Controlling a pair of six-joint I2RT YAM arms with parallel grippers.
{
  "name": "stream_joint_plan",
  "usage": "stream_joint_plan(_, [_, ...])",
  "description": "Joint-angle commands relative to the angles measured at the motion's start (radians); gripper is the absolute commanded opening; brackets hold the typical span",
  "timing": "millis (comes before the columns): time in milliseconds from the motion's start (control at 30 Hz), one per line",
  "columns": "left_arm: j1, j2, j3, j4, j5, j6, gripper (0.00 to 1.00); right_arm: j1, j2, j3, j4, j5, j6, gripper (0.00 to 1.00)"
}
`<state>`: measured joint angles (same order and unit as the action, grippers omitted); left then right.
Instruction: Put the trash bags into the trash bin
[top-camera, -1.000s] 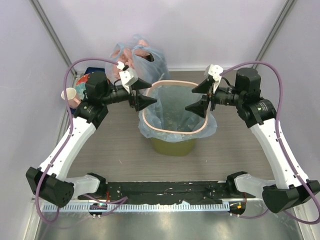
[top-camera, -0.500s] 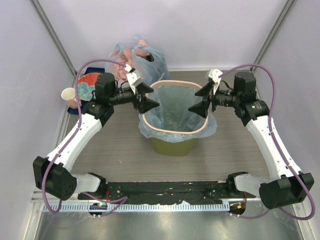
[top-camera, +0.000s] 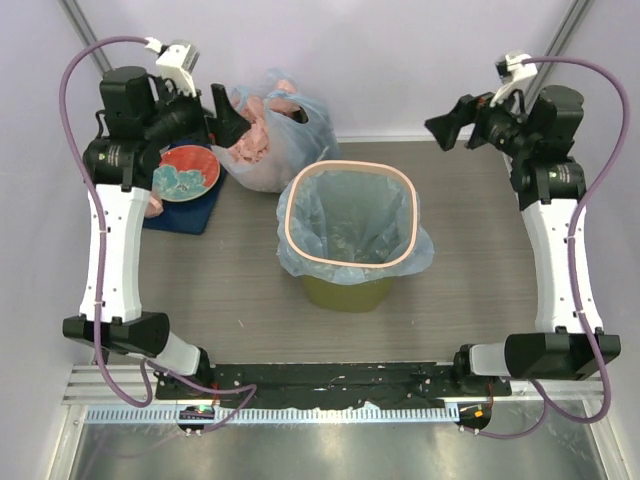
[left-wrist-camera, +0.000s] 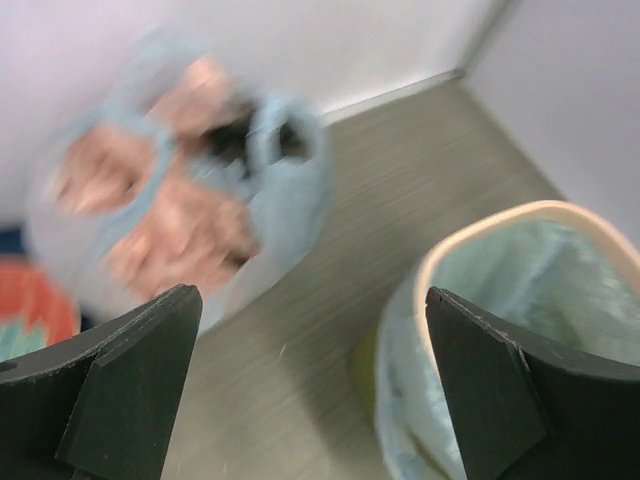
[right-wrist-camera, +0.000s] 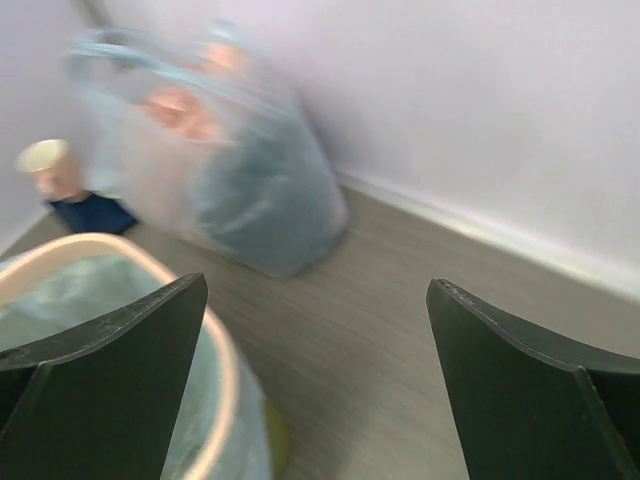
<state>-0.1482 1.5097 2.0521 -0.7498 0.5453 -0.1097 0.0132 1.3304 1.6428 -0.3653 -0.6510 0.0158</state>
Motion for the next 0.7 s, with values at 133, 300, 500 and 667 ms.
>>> stream_joint_plan(133, [0.085, -0.063, -0.274, -0.292, -0.448, 0.007, 1.00, -0.162, 0.018, -0.210, -0.224, 0.267, -0.131, 0.99])
stream_joint_plan(300, [0.087, -0.184, -0.599, -0.181, -0.536, 0.018, 1.00, -0.163, -0.014, -0.402, -0.230, 0.312, -0.175, 0.99])
stream_joint_plan(500, [0.087, -0.190, -0.733, -0.112, -0.610, 0.011, 1.00, -0.162, -0.043, -0.492, -0.230, 0.289, -0.180, 0.98])
stream_joint_plan(667, [0.084, -0.181, -0.725, -0.100, -0.616, 0.019, 0.99, -0.147, -0.085, -0.502, -0.235, 0.291, -0.195, 0.99])
